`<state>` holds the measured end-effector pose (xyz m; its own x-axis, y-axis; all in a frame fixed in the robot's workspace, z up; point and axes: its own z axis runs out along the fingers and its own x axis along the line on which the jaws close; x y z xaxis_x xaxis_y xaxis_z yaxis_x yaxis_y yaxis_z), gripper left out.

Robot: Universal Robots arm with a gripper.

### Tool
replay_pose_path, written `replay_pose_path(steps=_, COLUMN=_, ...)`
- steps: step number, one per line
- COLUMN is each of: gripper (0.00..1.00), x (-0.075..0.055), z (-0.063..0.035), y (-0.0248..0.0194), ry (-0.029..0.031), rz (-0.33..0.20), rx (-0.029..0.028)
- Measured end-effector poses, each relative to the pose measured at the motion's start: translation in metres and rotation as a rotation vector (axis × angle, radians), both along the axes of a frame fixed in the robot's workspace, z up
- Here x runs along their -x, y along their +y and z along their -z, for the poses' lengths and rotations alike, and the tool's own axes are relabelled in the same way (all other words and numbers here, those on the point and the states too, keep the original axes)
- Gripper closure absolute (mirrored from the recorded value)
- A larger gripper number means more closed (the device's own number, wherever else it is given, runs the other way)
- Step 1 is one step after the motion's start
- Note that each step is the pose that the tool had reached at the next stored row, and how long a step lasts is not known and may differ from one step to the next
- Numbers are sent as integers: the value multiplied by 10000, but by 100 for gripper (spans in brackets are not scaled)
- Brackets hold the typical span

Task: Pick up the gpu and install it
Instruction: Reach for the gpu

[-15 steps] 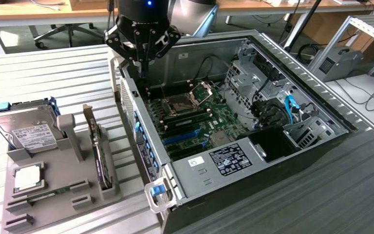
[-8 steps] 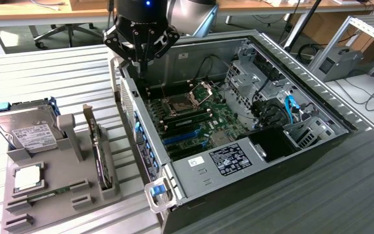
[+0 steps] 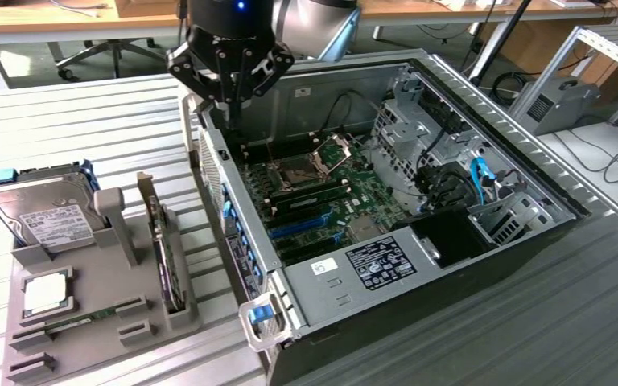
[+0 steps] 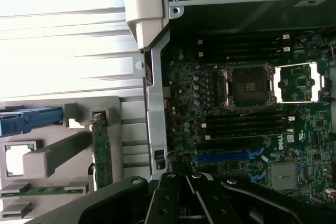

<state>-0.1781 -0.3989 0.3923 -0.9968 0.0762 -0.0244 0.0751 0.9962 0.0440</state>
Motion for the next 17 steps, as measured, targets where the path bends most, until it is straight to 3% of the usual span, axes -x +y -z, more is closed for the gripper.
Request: replay_pose_path(steps=17, gripper=89, x=65, z=2, y=0, ry=0, rz=0, rx=-1)
